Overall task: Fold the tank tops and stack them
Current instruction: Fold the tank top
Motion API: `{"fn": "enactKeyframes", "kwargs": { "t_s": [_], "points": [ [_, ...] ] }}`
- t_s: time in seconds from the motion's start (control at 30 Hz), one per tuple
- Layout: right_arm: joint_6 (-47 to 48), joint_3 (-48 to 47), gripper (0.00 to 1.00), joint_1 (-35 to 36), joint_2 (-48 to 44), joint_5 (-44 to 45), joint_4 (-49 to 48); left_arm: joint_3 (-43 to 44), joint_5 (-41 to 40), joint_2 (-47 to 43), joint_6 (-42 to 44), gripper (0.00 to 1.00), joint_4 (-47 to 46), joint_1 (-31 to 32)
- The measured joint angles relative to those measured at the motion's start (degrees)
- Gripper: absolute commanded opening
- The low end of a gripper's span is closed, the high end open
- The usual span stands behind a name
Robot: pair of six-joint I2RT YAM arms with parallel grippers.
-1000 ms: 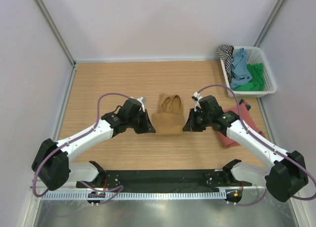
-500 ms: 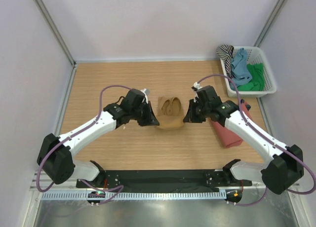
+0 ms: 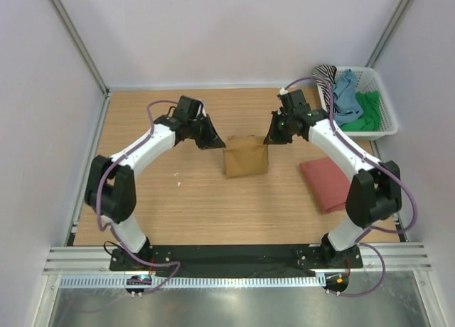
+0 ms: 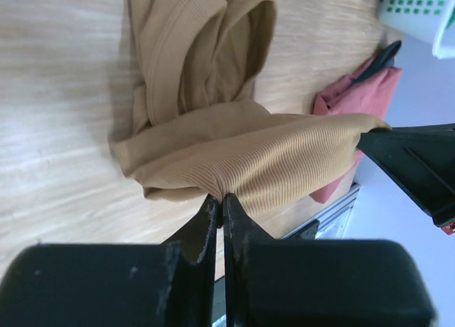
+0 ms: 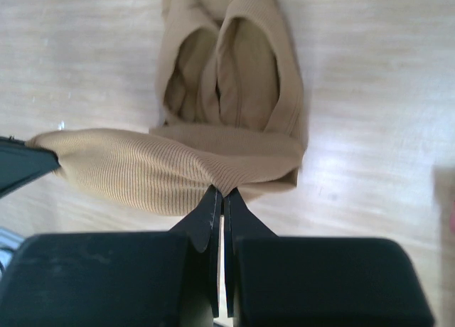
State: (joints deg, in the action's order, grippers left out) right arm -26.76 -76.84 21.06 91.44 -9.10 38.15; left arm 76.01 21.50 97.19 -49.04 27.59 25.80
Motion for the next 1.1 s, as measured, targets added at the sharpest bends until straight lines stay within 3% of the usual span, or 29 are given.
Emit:
{"fn": "enactKeyframes", "kwargs": {
  "t_s": [0.5, 0.53, 0.57, 0.63, 0.67, 0.73, 0.83, 1.1],
  "points": [
    [-1.0, -21.7, 0.08, -6.8, 27.6, -2.9, -3.5, 32.0, 5.0, 32.6, -0.5, 0.09, 2.6, -6.6],
    [-1.2, -23.5, 0.14, -7.1, 29.2, -3.1, -3.9, 34.5, 5.1, 34.7, -0.6, 0.13, 2.8, -6.8],
    [-1.5, -25.1, 0.19, -7.3, 30.9, -3.3, -4.6, 36.5, 5.2, 36.6, -0.7, 0.23, 2.8, -6.9],
    [-2.1, -27.4, 0.40, -7.8, 33.6, -3.4, -5.5, 40.3, 5.3, 40.1, -0.9, 0.35, 3.2, -7.1],
    [-2.5, -28.0, 0.47, -7.9, 34.7, -3.5, -6.1, 41.7, 5.4, 41.7, -1.1, 0.48, 3.3, -7.2],
    [-2.6, -28.2, 0.61, -8.2, 36.2, -3.8, -7.0, 43.1, 5.2, 43.6, -1.2, 0.55, 4.1, -7.4],
    [-3.0, -28.1, 0.67, -8.5, 37.3, -4.1, -7.4, 43.3, 5.2, 44.7, -1.3, 0.68, 5.2, -7.8],
    [-2.2, -21.2, 0.71, -8.6, 30.5, -3.7, -11.7, 40.2, 1.6, 37.7, 0.6, 0.77, 6.1, -9.3]
  ]
}}
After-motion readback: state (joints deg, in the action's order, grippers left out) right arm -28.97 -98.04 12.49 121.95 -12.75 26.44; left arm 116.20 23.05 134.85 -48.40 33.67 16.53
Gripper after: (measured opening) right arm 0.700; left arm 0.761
